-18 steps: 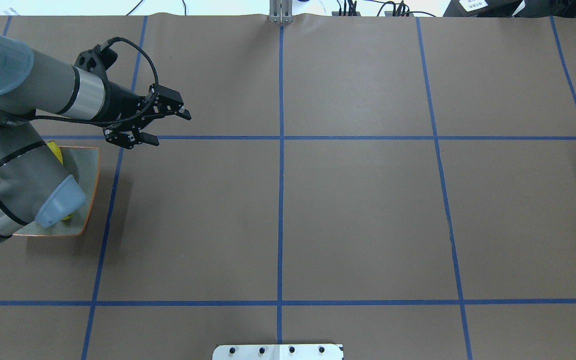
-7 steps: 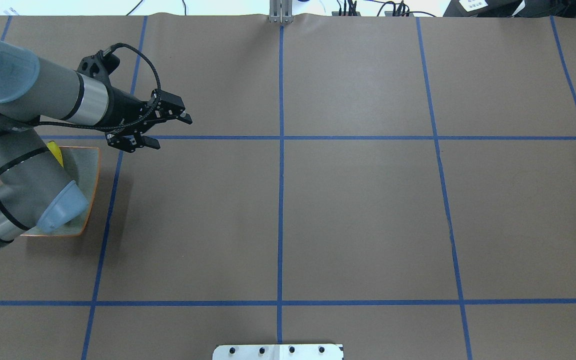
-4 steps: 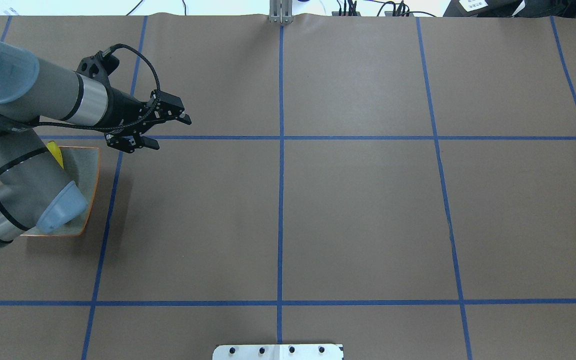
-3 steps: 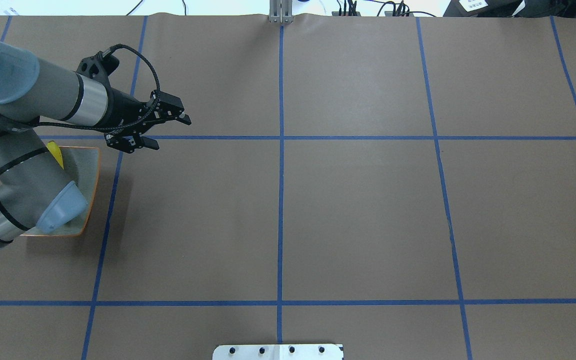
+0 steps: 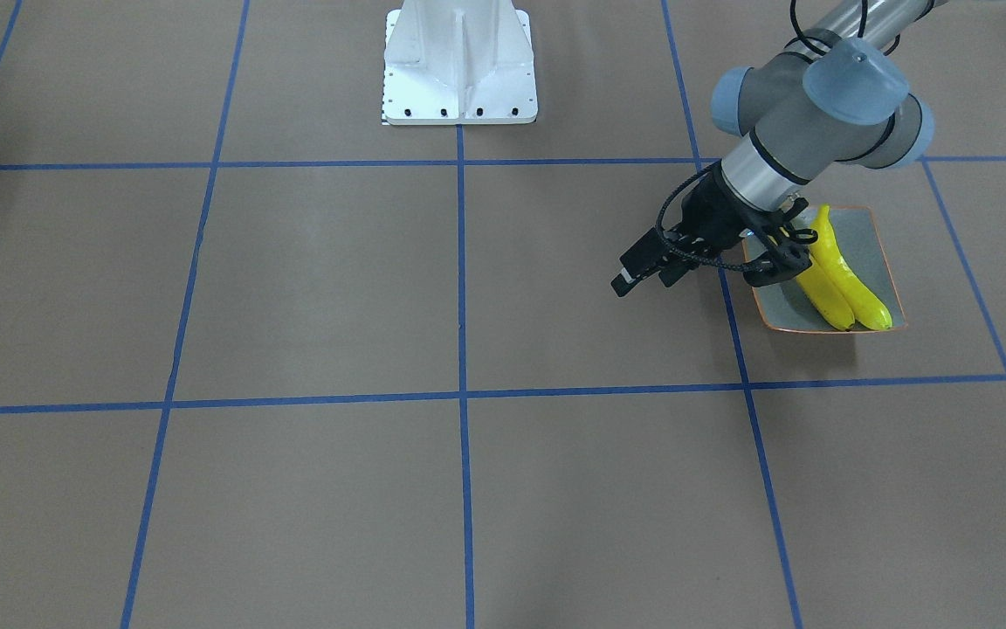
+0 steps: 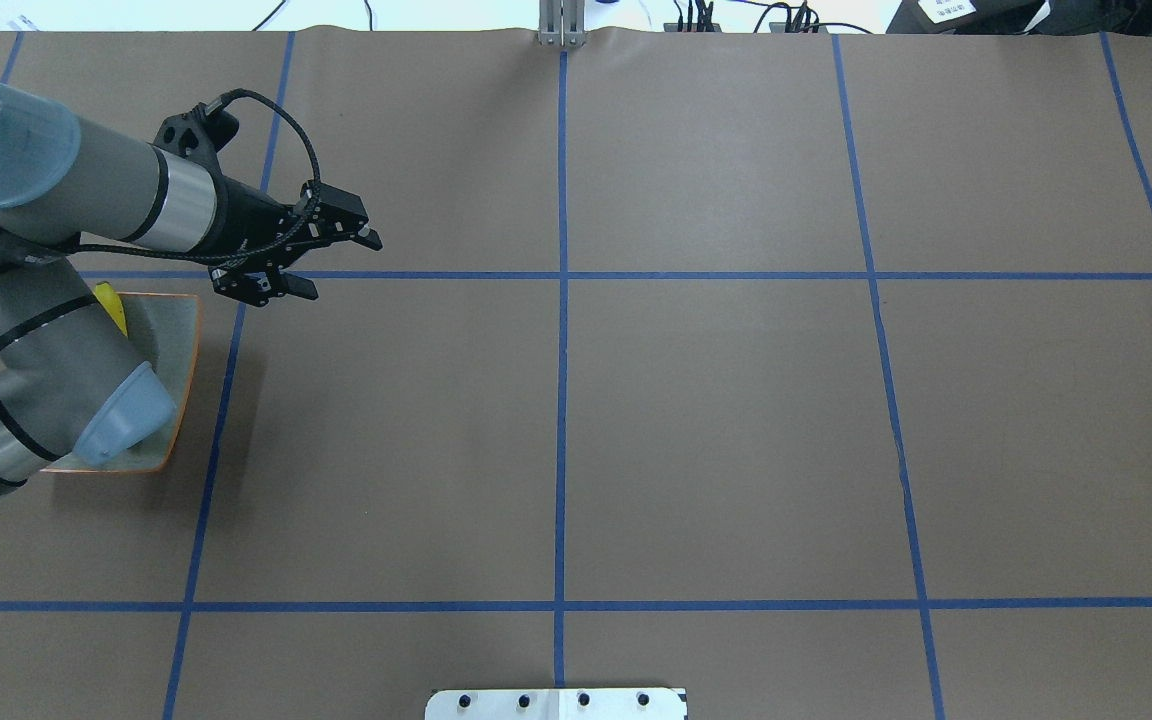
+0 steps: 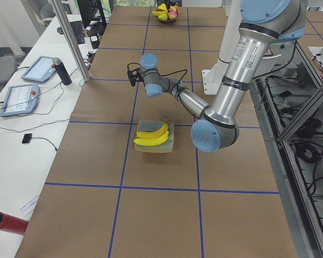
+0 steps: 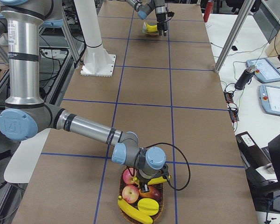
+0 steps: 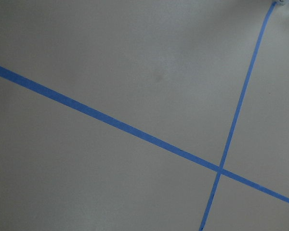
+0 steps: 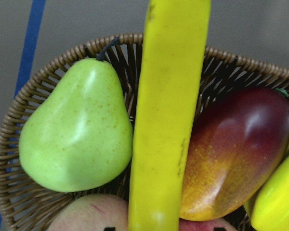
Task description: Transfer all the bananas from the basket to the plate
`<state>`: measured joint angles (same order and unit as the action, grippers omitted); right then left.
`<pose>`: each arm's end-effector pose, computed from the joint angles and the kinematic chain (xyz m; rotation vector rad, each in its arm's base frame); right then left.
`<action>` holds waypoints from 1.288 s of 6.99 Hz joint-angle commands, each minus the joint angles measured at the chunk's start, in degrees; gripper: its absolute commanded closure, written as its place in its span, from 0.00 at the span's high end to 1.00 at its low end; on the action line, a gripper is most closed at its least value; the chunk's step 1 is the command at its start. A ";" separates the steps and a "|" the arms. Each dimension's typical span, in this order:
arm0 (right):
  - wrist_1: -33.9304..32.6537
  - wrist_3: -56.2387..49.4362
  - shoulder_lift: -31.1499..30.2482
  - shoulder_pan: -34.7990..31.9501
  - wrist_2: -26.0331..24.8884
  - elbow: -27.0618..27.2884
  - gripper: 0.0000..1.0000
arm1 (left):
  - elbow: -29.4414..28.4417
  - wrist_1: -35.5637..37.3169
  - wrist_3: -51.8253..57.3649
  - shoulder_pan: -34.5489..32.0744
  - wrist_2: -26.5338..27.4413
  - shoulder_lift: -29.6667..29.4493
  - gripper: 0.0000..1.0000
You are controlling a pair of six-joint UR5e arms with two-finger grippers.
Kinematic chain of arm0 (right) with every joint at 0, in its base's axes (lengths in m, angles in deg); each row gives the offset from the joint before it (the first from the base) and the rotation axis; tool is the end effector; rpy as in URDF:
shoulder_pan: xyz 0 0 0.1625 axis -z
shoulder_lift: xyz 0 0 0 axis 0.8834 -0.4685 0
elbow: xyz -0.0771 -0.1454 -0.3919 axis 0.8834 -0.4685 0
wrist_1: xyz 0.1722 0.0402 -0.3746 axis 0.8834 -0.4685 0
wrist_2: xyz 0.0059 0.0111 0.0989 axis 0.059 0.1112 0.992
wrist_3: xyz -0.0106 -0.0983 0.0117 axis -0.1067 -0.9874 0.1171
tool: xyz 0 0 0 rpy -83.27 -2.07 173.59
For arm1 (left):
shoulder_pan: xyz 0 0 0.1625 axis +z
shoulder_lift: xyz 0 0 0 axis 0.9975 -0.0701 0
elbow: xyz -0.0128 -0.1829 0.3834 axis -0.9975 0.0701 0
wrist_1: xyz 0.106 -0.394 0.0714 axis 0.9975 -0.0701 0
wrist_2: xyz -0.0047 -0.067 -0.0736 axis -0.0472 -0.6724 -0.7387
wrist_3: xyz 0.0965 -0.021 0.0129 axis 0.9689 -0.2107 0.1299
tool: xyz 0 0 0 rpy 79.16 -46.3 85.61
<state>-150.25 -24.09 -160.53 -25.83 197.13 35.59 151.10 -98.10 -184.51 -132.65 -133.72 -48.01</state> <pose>0.0551 -0.4321 0.8034 -0.0802 -0.7042 -0.3548 0.3652 -0.5033 0.2974 -0.0544 1.2841 -0.4435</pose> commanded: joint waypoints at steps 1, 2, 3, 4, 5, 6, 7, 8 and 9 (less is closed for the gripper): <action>-0.02 -0.06 0.06 0.00 0.10 0.08 0.00 | 0.05 0.00 -0.04 0.00 0.00 0.04 1.00; -0.02 0.03 0.23 0.00 0.10 0.43 0.00 | 0.05 0.00 -0.04 0.00 0.00 0.04 1.00; 0.07 0.03 0.23 0.00 0.02 0.78 0.00 | 0.05 0.00 -0.04 0.00 0.00 0.04 1.00; 0.16 0.03 0.23 -0.09 -0.07 1.04 0.00 | 0.05 0.00 -0.04 0.00 0.00 0.04 1.00; 0.16 -0.06 -0.03 -0.70 -0.16 2.18 0.00 | -0.03 0.00 -0.04 0.09 0.00 0.04 1.00; 0.07 -0.93 -1.07 -1.66 -0.59 3.41 0.00 | -0.12 0.00 -0.04 0.09 0.00 -0.05 1.00; 0.07 -2.94 -1.17 -3.07 -1.29 3.42 0.00 | -0.30 0.00 -0.04 0.09 0.00 -0.23 1.00; 0.07 -3.13 -1.09 -4.73 -1.48 3.68 0.00 | -0.30 0.00 -0.04 0.09 0.00 -0.23 1.00; -0.02 -3.05 -0.48 -5.18 -1.30 4.82 0.00 | -0.30 0.00 -0.04 0.09 0.00 -0.31 1.00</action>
<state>-150.19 -26.90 -161.44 -29.95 195.84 39.41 150.84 -98.10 -184.55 -132.57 -133.72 -48.24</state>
